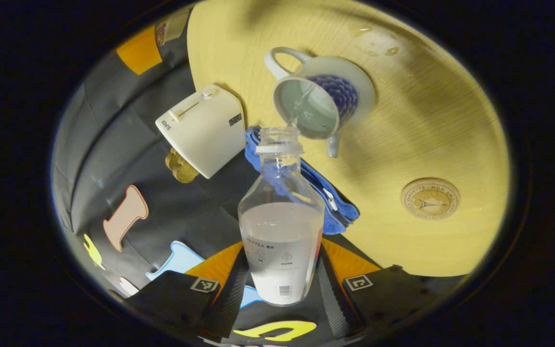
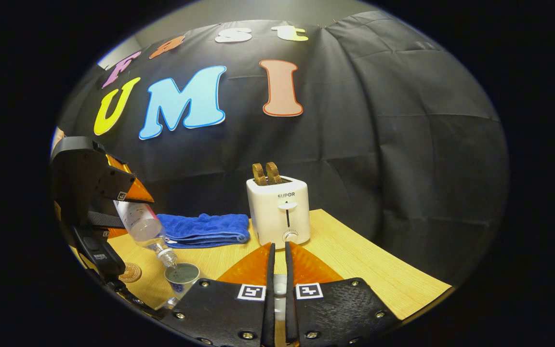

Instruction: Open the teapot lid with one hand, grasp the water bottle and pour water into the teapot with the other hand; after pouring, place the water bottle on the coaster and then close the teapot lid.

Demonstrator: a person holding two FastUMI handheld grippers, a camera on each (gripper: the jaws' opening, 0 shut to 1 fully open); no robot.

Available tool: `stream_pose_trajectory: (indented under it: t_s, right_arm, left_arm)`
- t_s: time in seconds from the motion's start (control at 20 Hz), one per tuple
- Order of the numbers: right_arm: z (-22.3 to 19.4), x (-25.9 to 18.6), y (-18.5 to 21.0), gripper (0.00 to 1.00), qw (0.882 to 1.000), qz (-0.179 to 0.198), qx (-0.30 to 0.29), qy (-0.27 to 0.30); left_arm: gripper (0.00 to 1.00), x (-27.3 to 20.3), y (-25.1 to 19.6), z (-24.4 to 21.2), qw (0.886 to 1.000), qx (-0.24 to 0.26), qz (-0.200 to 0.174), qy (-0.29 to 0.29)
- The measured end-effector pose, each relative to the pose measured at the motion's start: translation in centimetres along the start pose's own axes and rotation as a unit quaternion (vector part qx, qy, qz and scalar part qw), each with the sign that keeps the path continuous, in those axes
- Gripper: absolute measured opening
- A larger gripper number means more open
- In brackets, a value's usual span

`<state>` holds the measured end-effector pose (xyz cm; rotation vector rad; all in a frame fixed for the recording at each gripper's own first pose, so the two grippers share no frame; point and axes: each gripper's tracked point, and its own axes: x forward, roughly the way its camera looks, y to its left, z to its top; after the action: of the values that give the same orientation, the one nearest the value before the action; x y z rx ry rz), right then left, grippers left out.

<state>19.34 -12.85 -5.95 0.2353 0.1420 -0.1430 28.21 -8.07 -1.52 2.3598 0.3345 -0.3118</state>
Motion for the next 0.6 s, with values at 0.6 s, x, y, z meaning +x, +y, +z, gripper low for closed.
stream_pose_trajectory:
  t_s: [0.6]
  right_arm:
    - [0.19,-0.03,-0.14,0.09,1.000,0.001,0.005,-0.002]
  left_arm:
    - [0.86,-0.50,0.76,0.31,0.999,0.031,0.004,0.009]
